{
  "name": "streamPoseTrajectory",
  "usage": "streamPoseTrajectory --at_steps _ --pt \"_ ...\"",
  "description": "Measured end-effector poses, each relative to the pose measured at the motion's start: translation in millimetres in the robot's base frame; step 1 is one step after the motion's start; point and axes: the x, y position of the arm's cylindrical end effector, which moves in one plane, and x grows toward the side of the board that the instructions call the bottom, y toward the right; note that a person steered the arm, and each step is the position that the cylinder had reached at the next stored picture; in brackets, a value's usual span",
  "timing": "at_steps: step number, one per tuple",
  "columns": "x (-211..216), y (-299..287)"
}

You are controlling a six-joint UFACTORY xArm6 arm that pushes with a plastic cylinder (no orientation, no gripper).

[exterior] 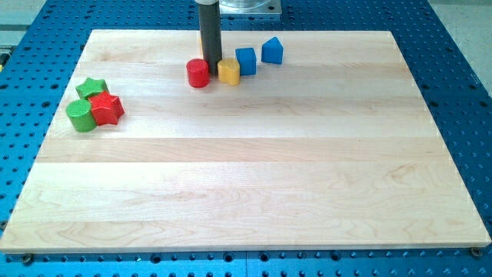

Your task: Move the green circle bottom right to the green star

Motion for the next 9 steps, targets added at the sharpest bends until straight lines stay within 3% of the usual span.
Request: streamPoseTrajectory --at_steps 2,3,4,5,7,9 --pt "-23.5 -11.0" --pt "-29.5 -55.9" --pt "-16.4 -108.6" --pt "15.6 -120.6" --pt "15.7 -137.5" --pt "-8.3 -249.4"
